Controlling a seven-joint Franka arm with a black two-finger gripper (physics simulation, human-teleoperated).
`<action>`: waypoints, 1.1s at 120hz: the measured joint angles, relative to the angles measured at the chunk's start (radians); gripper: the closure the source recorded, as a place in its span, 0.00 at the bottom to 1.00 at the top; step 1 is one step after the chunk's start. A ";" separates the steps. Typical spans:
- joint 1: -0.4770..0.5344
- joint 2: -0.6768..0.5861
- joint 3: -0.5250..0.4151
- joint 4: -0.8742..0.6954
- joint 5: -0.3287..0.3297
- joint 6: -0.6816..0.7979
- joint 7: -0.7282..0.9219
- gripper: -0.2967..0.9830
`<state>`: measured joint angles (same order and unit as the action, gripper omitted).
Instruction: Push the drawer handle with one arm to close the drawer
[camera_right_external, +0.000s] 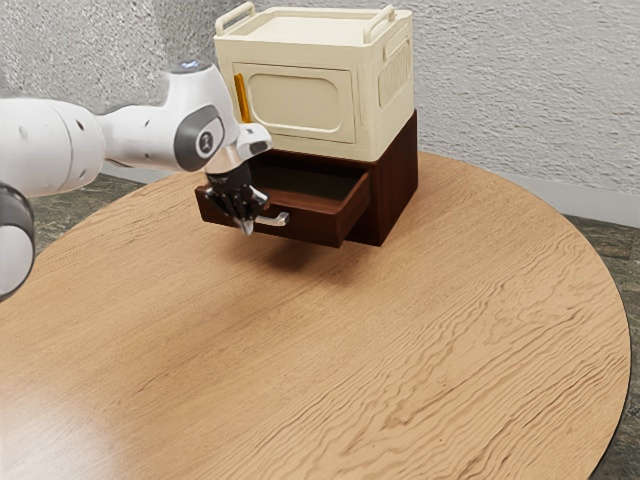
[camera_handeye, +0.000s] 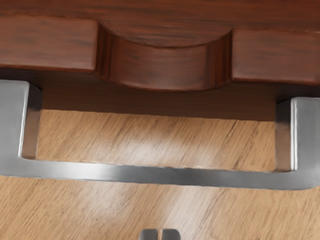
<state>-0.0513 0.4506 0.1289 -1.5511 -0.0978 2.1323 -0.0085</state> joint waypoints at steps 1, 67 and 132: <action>0.001 0.003 -0.001 0.003 0.000 -0.001 0.000 0.85; 0.038 0.164 -0.033 0.212 0.005 -0.008 0.047 0.85; 0.065 0.309 -0.065 0.447 0.009 -0.037 0.105 0.85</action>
<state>0.0134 0.7595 0.0636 -1.1044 -0.0888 2.0952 0.0964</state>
